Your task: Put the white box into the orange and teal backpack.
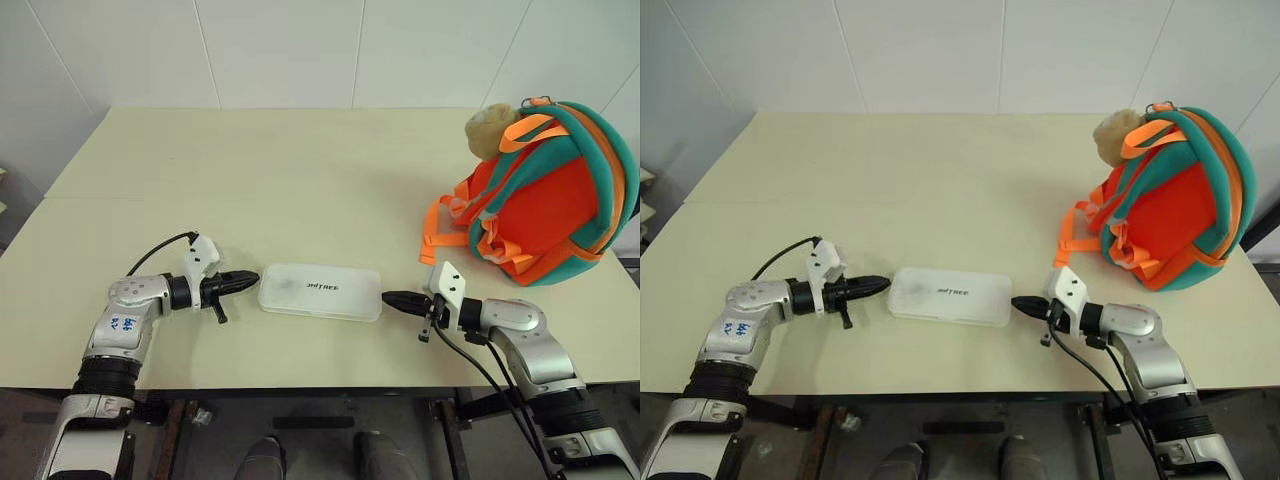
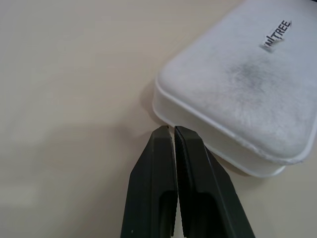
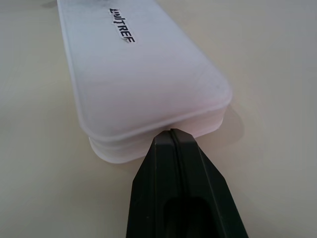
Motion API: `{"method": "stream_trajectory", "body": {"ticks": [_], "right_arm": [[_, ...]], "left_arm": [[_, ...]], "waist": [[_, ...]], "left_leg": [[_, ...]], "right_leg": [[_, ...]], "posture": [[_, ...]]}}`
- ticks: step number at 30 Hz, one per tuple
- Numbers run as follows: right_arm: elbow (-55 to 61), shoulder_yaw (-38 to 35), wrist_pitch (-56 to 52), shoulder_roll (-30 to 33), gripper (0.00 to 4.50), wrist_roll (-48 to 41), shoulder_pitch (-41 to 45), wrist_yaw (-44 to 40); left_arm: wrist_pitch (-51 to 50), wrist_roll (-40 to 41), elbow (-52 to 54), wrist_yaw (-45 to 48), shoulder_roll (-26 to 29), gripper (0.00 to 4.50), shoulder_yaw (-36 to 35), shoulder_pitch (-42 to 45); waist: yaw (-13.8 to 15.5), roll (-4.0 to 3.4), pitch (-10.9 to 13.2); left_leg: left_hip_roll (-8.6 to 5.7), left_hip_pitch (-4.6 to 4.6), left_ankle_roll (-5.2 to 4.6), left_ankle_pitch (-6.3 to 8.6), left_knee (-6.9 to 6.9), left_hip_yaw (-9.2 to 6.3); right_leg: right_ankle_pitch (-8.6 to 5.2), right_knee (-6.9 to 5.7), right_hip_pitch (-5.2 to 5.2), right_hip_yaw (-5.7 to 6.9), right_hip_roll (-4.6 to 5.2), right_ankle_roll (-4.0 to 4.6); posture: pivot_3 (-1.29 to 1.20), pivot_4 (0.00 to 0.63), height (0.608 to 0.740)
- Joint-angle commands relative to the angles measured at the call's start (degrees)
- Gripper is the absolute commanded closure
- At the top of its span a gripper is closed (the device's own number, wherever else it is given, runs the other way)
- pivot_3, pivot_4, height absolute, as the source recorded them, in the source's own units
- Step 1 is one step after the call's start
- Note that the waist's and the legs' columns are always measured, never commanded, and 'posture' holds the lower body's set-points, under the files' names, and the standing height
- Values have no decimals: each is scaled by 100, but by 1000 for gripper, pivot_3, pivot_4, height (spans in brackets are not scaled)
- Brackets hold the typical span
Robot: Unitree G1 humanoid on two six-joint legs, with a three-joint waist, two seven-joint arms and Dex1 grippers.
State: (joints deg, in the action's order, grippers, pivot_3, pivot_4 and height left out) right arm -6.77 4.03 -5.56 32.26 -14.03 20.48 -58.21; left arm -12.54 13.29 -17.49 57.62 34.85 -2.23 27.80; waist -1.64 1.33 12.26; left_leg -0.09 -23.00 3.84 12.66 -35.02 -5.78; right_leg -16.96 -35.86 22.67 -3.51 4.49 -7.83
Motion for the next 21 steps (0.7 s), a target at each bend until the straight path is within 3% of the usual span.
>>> {"method": "stream_trajectory", "body": {"ticks": [1,8,21], "right_arm": [[244,-60,21,-45,4500,-95,5,22],[302,-53,-46,-24,4500,-122,-9,-15],[461,-383,-189,467,4500,-255,-235,-347]], "left_arm": [[-37,159,385,-11,6,4320,-84,-71],[-20,174,385,46,-217,4320,79,24],[-509,326,1241,134,-252,4320,221,-570]], "waist": [[1,0,0],[3,0,0],[6,0,0]], "left_leg": [[0,0,0,0,0,0],[0,1,0,0,0,0],[0,-1,0,1,1,0]], "right_leg": [[0,0,0,0,0,0],[0,0,0,0,0,0],[0,7,-1,0,2,1]], "posture": [[0,150,740],[0,150,740],[0,150,740]]}}
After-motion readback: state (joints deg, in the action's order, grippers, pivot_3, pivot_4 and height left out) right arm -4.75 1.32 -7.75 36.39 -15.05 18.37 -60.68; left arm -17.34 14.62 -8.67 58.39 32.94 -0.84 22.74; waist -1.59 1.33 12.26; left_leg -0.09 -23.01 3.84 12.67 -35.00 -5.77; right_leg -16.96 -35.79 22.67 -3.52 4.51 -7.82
